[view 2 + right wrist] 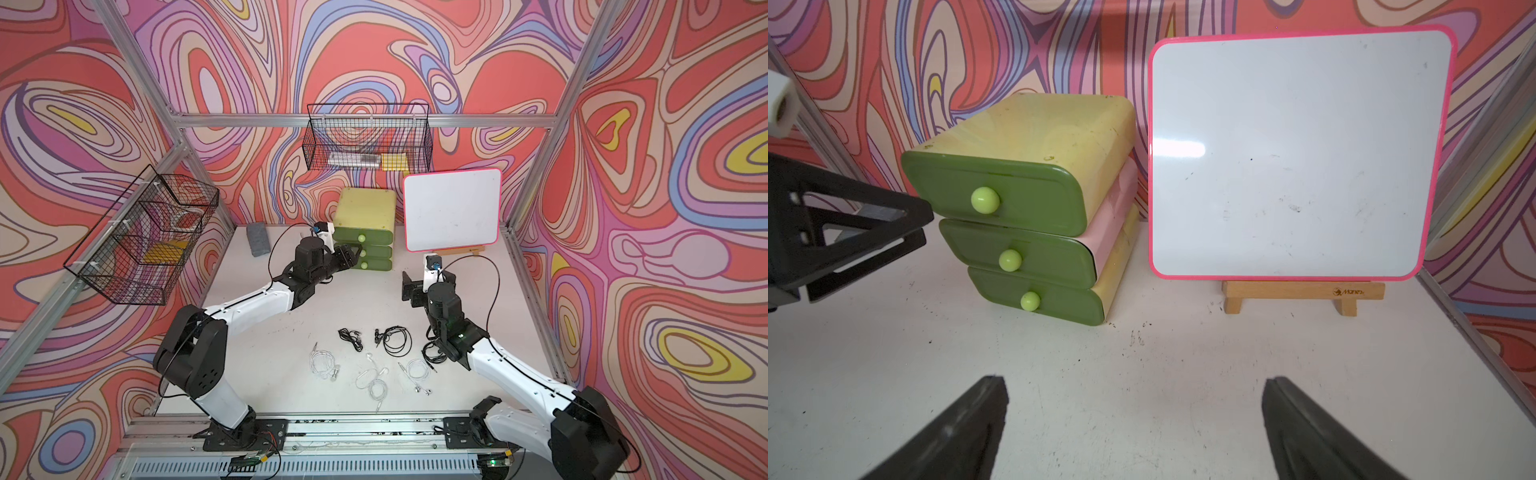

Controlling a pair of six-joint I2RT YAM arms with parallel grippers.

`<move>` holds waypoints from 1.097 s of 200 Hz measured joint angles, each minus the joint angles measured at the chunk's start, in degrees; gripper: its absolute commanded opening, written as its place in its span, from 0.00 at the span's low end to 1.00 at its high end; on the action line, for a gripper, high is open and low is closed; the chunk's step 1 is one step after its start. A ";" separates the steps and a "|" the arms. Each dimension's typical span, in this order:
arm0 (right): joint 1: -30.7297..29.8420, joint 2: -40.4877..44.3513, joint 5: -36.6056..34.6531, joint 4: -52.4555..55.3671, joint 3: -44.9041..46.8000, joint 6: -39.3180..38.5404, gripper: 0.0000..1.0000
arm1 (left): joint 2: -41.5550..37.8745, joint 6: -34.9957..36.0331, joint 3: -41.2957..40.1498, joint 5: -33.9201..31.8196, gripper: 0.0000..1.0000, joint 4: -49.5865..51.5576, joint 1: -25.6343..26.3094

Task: Place the wired earphones into the drawer by color
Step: Open the drawer in the storage box.

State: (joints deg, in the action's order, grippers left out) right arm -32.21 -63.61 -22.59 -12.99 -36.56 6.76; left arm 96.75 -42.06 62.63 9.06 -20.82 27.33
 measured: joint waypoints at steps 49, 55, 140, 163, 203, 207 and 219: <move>4.17 -3.28 6.08 4.55 -3.10 3.56 0.98 | 0.52 -4.46 -4.87 -0.20 0.59 -1.92 0.00; 4.79 -3.56 6.99 4.98 -3.34 4.11 0.98 | 0.85 -4.76 -4.87 -0.22 0.59 -2.32 0.00; 7.43 -4.72 12.48 7.26 -3.93 7.32 0.98 | 9.11 -9.05 -3.67 -2.16 0.56 -8.20 0.00; 7.43 -4.42 12.57 7.15 -3.91 7.37 0.98 | 10.91 -9.86 -2.23 -2.58 0.55 -9.29 -0.11; 7.43 -3.39 12.55 6.21 -3.56 7.34 0.98 | 12.98 -10.78 0.11 -3.02 0.48 -11.10 -0.76; 7.43 -3.34 12.55 6.14 -3.56 7.34 0.98 | 13.25 -10.95 0.35 -3.02 0.47 -11.19 -0.76; 7.43 -3.23 12.52 6.12 -3.54 7.34 0.98 | 13.86 -11.04 0.94 -3.04 0.46 -11.76 -0.76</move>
State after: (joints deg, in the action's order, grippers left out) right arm -24.77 -66.85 -10.07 -6.87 -40.10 14.11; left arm 110.61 -53.10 63.57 6.02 -32.58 26.57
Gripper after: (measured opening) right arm 0.979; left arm 0.479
